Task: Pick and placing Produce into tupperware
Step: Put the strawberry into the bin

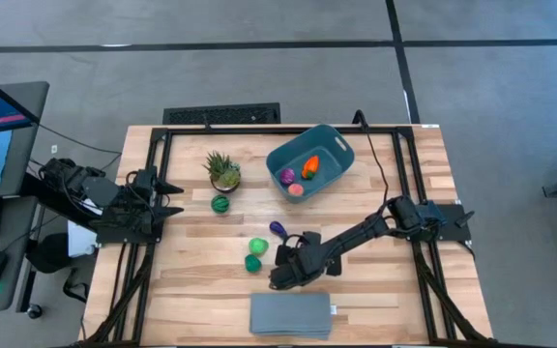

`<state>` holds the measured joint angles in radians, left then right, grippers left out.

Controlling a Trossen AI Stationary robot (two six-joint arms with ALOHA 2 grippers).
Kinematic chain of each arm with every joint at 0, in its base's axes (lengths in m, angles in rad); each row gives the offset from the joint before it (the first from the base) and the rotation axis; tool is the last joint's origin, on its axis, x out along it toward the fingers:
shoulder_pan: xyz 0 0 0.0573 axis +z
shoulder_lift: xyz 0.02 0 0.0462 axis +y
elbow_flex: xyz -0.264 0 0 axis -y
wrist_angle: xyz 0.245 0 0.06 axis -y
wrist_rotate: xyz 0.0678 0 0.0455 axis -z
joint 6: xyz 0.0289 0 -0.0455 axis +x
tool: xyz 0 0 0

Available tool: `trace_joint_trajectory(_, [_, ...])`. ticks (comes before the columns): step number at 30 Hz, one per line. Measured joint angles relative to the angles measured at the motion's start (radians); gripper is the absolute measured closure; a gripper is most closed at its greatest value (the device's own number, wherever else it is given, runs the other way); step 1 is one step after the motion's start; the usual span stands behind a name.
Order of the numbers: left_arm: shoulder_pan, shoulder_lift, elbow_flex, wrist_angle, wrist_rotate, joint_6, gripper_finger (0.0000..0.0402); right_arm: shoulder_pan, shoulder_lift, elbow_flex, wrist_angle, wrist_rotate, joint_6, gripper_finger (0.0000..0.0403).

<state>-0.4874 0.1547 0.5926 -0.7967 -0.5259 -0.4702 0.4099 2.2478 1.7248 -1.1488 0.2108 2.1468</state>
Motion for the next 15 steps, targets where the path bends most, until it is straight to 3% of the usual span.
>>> trace_joint_trajectory(10, [0.000, 0.000, 0.000, 0.000, -0.002, 0.000, 0.0116, 0.023, -0.020, 0.013, -0.010, 0.032, 0.028, 0.0195])
trace_joint_trajectory(15, [0.000, 0.000, 0.000, 0.000, -0.005, 0.000, 0.0116, 0.035, -0.032, 0.042, -0.057, 0.110, 0.030, 0.0191])
